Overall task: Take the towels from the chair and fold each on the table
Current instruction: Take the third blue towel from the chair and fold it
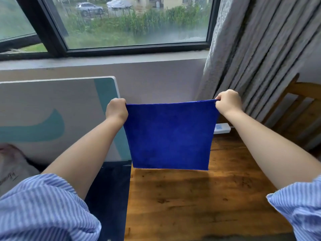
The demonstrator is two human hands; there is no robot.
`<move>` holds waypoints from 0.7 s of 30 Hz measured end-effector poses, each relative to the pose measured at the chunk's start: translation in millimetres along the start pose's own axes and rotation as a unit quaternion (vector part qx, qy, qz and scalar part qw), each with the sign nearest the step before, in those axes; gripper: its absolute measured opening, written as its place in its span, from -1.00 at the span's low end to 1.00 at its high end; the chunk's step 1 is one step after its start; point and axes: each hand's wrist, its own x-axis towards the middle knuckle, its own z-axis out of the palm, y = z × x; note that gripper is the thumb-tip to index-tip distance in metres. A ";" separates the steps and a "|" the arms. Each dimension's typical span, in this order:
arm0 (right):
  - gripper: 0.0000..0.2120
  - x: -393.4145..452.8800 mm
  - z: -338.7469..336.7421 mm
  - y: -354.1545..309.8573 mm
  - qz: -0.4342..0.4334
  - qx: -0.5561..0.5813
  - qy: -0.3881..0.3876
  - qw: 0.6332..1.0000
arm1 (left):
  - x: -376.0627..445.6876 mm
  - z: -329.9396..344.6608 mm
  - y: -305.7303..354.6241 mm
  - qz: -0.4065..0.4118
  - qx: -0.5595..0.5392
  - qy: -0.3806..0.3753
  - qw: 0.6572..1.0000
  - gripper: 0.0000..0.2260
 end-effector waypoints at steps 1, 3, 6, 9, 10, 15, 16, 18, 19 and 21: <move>-0.72 5.7 2.2 -0.7 -0.008 0.006 0.008 1.000 | 5.6 2.2 0.1 0.000 -0.002 0.008 1.000 -0.70; -0.72 13.9 7.2 -1.1 -0.030 0.017 0.022 0.999 | 13.9 7.4 -3.2 0.006 -0.001 0.022 1.000 -0.69; -0.73 9.7 16.2 3.4 -0.069 0.031 0.032 0.997 | 10.6 18.0 -14.5 0.018 0.003 0.023 1.000 -0.70; -0.67 -6.8 27.1 17.8 -0.127 0.049 0.024 0.990 | -6.6 31.5 -29.0 0.034 0.026 -0.022 0.999 -0.71; -0.64 -17.3 33.9 26.6 -0.141 0.047 0.001 0.989 | -17.0 38.6 -35.8 0.039 0.034 -0.051 0.997 -0.71; -0.86 -74.6 63.3 70.6 -0.164 -0.034 -0.158 0.973 | -69.2 66.6 -60.4 0.069 0.054 -0.228 0.970 -0.75; -0.88 -89.6 69.5 80.3 -0.159 -0.042 -0.199 0.966 | -83.2 73.8 -65.0 0.070 0.057 -0.278 0.956 -0.77; -0.89 -117.2 81.7 98.8 -0.155 -0.056 -0.285 0.944 | -109.0 86.8 -72.1 0.074 0.067 -0.381 0.919 -0.80; -0.89 -128.8 87.5 106.6 -0.157 -0.069 -0.330 0.928 | -119.4 92.8 -75.1 0.073 0.068 -0.423 0.901 -0.81; -0.76 -153.8 99.4 119.6 -0.145 -0.098 -0.416 0.892 | -140.3 106.1 -81.8 0.078 0.075 -0.482 0.870 -0.81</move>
